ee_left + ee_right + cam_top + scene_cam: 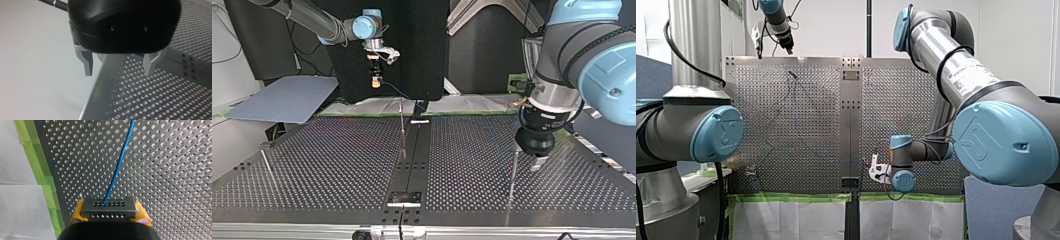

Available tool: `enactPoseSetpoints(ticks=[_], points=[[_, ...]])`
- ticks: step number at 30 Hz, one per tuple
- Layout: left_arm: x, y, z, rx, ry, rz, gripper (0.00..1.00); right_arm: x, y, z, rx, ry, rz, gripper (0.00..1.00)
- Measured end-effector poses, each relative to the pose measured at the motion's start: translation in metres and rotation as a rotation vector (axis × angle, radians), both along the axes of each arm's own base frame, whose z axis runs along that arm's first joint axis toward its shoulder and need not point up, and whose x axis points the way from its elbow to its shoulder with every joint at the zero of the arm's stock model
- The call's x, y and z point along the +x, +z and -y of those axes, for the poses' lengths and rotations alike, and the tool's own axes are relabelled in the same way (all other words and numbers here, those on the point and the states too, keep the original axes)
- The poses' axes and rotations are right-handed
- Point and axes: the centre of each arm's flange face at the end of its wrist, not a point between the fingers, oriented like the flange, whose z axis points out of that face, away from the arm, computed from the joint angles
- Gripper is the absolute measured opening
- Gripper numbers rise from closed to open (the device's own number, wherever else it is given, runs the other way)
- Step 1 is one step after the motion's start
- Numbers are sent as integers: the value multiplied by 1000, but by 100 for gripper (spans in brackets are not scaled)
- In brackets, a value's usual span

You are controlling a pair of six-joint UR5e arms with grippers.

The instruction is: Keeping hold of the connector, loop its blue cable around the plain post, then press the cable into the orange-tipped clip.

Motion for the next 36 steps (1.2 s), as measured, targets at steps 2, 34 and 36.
enactPoseSetpoints(ticks=[2,34,36], points=[[-3,-7,0,8,9,-33,100,0,0,0,1,0,-1,0],[15,-39,26,211,-12,-111,100,-2,-2,-3,26,-2,-7,0],[15,-37,28,226,-20,-104,100,-2,-2,-3,27,-2,-7,0]])
